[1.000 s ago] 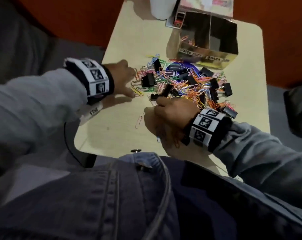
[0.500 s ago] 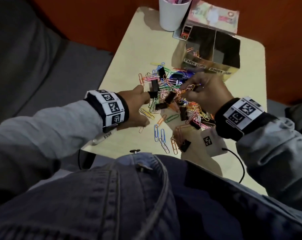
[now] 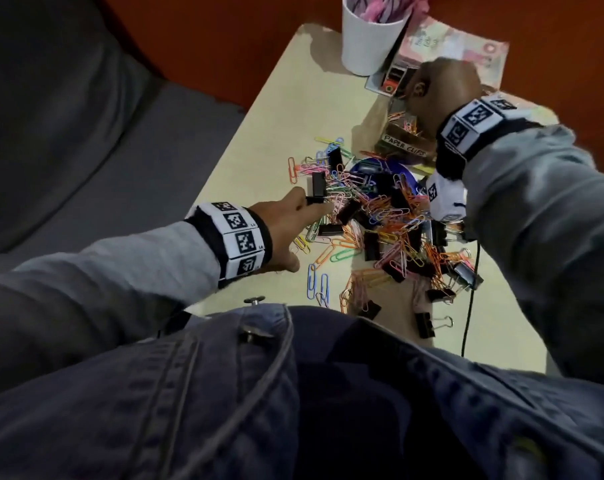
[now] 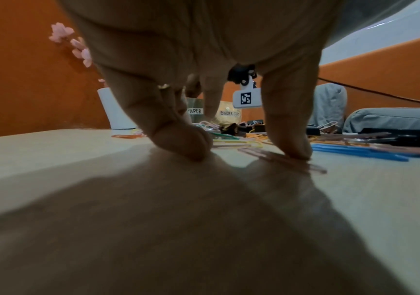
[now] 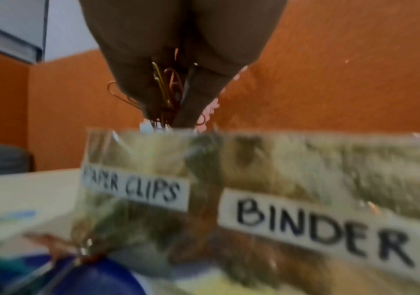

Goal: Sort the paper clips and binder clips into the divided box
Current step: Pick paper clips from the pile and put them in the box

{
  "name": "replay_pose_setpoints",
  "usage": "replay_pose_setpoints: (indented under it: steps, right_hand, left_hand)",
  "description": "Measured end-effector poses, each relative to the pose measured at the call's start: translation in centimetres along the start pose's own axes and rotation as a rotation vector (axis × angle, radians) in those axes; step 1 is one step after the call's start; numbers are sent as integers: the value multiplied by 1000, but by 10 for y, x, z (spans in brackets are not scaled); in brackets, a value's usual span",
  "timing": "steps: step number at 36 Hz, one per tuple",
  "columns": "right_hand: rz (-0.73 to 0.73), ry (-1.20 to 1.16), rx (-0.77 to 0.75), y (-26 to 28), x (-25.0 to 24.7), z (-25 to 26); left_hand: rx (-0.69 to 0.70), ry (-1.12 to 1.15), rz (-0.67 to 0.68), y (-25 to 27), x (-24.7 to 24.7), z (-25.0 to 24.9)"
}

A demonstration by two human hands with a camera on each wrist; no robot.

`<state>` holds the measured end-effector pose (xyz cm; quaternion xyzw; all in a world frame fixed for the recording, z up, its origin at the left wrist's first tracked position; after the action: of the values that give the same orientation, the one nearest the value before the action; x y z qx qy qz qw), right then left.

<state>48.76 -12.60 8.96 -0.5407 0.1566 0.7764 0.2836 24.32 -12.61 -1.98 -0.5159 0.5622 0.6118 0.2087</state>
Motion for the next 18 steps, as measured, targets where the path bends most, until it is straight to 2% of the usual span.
replay_pose_setpoints:
  steps: [4,6,9,11,13,16,18]
  right_hand:
    - [159,51,-16,0,20,-2]
    - [118,85,-56,3,17,1]
    - [43,141,-219,32,11,24]
    - [174,111,-376,69,27,45]
    - [404,109,-518,111,55,59]
    - [679,207,-497,152,92,48]
    - [713,250,-467,165,100,39]
  left_hand:
    - [-22,9,29,-7,0,4]
    - [-45,3,22,-9,-3,5]
    - [-65,-4,7,-10,-7,9]
    - [-70,-4,-7,-11,-8,12]
    - [-84,-30,-20,-11,-9,15]
    - [-71,-114,-79,-11,-14,15]
    - [-7,-163,-99,-12,-16,10]
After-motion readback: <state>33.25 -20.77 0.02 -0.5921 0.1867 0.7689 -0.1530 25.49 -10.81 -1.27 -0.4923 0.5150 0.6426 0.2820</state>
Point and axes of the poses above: each hand's wrist, its own y-axis away from the middle knuckle, its own x-axis out of the palm, z = x × y, the point moved 8 cm from there along -y, towards the middle knuckle, and after that the axes turned 9 degrees about -y, right-handed, at the moved point
